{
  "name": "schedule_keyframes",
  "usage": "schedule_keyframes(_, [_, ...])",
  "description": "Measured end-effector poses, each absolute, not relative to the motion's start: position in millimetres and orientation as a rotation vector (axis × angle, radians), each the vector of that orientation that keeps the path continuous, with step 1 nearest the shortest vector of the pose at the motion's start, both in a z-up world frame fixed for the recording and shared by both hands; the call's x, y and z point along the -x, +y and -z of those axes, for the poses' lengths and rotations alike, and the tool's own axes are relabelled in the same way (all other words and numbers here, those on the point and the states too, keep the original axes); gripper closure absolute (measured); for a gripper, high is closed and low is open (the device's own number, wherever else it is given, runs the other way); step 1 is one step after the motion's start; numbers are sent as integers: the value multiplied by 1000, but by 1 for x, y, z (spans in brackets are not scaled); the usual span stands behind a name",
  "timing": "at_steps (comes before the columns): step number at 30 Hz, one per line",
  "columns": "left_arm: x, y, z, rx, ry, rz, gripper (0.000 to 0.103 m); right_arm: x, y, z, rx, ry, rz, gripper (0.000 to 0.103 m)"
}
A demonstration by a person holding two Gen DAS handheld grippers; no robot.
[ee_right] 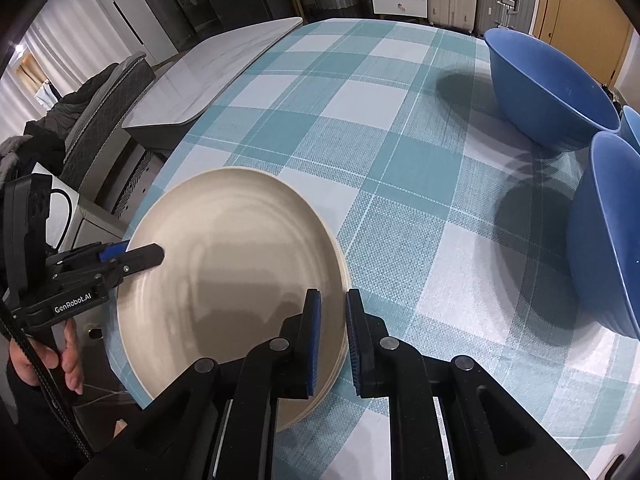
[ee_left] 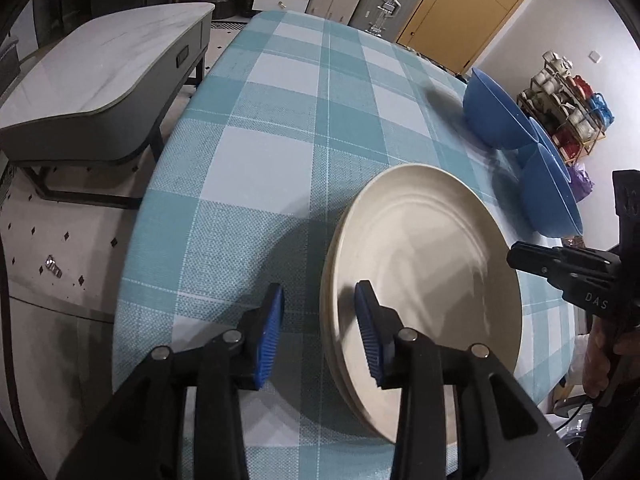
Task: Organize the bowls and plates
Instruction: 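Lower the held cream plate onto the other cream plate with both tools, then open both tools and raise them away from the stacked plates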
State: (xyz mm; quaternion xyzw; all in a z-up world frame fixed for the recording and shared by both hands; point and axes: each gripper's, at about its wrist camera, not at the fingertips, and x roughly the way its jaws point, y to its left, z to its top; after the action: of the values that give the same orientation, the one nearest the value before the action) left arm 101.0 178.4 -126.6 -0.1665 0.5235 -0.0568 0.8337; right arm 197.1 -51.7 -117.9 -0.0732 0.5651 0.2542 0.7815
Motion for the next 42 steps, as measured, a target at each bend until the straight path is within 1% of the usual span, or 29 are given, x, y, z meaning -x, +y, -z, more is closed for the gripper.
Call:
schedule_keyframes(7, [-99, 163, 123, 276, 1131, 120, 65, -198, -53, 114, 146, 1216, -548, 90])
schedule_keyframes(9, [-98, 164, 121, 285, 1145, 110, 69, -196, -53, 109, 144, 1199, -549, 90])
schedule_keyframes(14, [-83, 156, 95, 246, 1045, 87, 68, -188, -59, 88, 102, 1132, -558, 90])
schedule_keyframes(16, [-77, 151, 81, 223, 995, 77, 68, -184, -63, 78, 77, 1097, -564, 85])
schedule_keyframes(17, [-74, 147, 75, 213, 975, 75, 67, -181, -64, 72, 67, 1075, -568, 80])
schedule_keyframes(19, [-70, 140, 63, 191, 937, 68, 60, -173, -69, 60, 50, 1026, -568, 71])
schedule_keyframes(20, [-68, 136, 58, 181, 923, 69, 54, -171, -71, 56, 45, 1007, -566, 70])
schedule_keyframes(22, [-65, 125, 46, 156, 890, 83, 54, -164, -79, 45, 34, 966, -558, 64])
schedule_keyframes(24, [-65, 114, 37, 137, 869, 90, 54, -155, -89, 32, 22, 910, -542, 53])
schedule_keyframes(25, [-65, 110, 34, 136, 861, 93, 54, -150, -94, 26, 18, 881, -529, 51])
schedule_keyframes(26, [-65, 102, 28, 131, 844, 107, 54, -144, -100, 19, 17, 845, -512, 46])
schedule_keyframes(28, [-67, 90, 21, 120, 827, 128, 53, -136, -111, 9, 12, 796, -487, 31])
schedule_keyframes(32, [-67, 63, 5, 88, 772, 178, 52, -114, -140, -14, 35, 657, -368, 26])
schedule_keyframes(33, [-68, 54, 1, 78, 757, 196, 52, -108, -150, -20, 38, 620, -344, 21])
schedule_keyframes(34, [-68, 48, -3, 72, 746, 204, 51, -104, -156, -25, 36, 593, -330, 19])
schedule_keyframes(35, [-69, 41, -7, 68, 735, 205, 48, -98, -166, -32, 36, 556, -313, 18])
schedule_keyframes(36, [-71, 34, -11, 63, 728, 206, 40, -95, -171, -35, 40, 539, -304, 15])
schedule_keyframes(37, [-71, 27, -14, 62, 718, 209, 33, -90, -179, -42, 47, 515, -286, 14])
schedule_keyframes(38, [-72, 19, -19, 60, 691, 216, 22, -87, -185, -45, 46, 500, -275, 13])
schedule_keyframes(39, [-71, 13, -23, 55, 668, 221, 14, -82, -193, -50, 43, 482, -262, 13])
schedule_keyframes(42, [-69, -9, -35, 20, 599, 238, 9, -72, -215, -64, 18, 452, -229, 9])
